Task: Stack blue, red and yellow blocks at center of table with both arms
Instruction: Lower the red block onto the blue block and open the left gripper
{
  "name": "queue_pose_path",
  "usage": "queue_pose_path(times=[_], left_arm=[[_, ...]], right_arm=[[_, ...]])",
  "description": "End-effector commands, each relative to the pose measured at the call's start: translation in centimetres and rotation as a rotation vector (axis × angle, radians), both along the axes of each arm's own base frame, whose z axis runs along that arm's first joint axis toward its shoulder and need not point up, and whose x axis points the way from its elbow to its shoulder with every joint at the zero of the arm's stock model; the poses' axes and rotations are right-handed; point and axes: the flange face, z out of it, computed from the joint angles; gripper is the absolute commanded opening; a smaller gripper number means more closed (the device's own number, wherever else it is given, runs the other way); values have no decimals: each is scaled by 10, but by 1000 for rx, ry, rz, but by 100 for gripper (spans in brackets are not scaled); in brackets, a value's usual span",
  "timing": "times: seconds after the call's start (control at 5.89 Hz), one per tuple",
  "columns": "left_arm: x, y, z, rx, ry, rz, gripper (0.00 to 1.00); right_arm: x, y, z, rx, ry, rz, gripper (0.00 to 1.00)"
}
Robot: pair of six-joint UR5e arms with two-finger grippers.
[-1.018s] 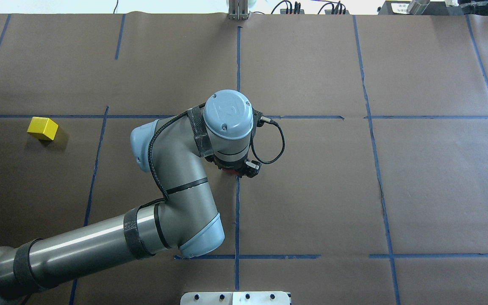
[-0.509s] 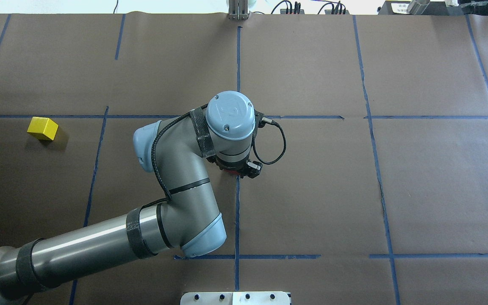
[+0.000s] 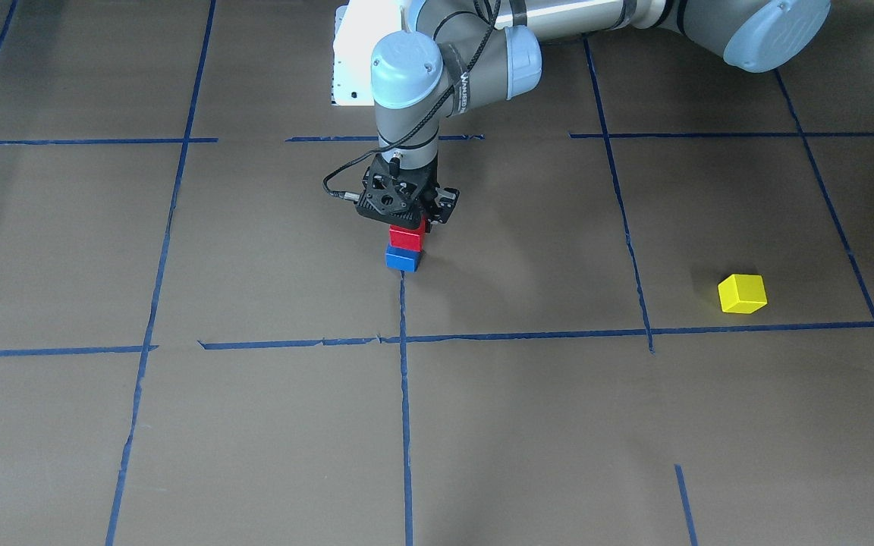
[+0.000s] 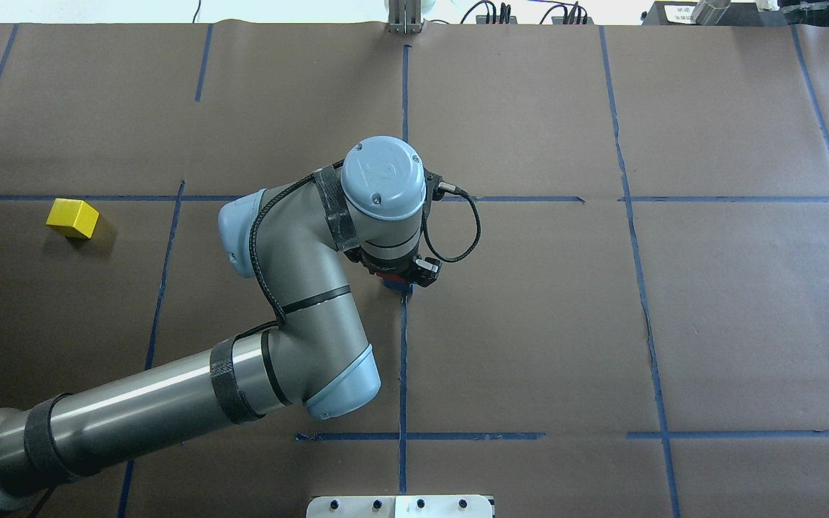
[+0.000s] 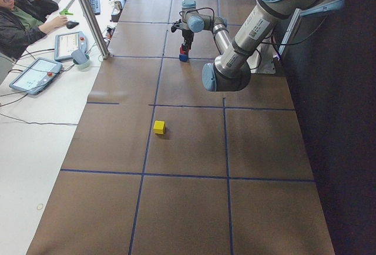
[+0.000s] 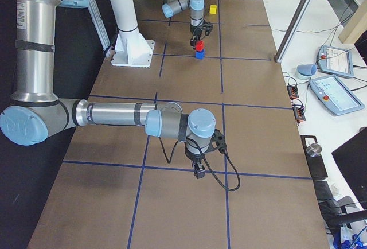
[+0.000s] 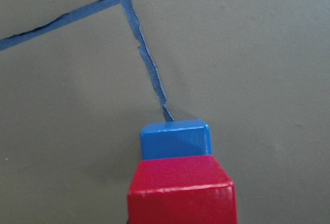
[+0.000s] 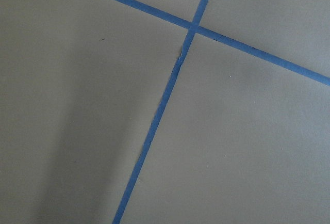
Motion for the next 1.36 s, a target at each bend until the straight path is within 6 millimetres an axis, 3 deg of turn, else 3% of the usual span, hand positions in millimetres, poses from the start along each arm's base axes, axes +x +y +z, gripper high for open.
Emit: queue_pose_path(times=[0.0, 0.51, 0.85, 1.02, 1.19], left_arm=[[2, -5, -1, -2, -2, -4, 4], [12, -8, -1, -25, -15, -16, 7], [21, -13, -1, -17, 11, -21, 21], [21, -13, -1, -17, 12, -19, 32], [20, -13, -2, -15, 15, -15, 33]], right_arm=[[0, 1, 1, -1, 0, 0, 100], [-1, 0, 0, 1, 0, -3, 100], [0, 1, 1, -3, 0, 0, 100], [0, 1, 1, -3, 0, -1, 100], [0, 1, 1, -3, 0, -1, 100]])
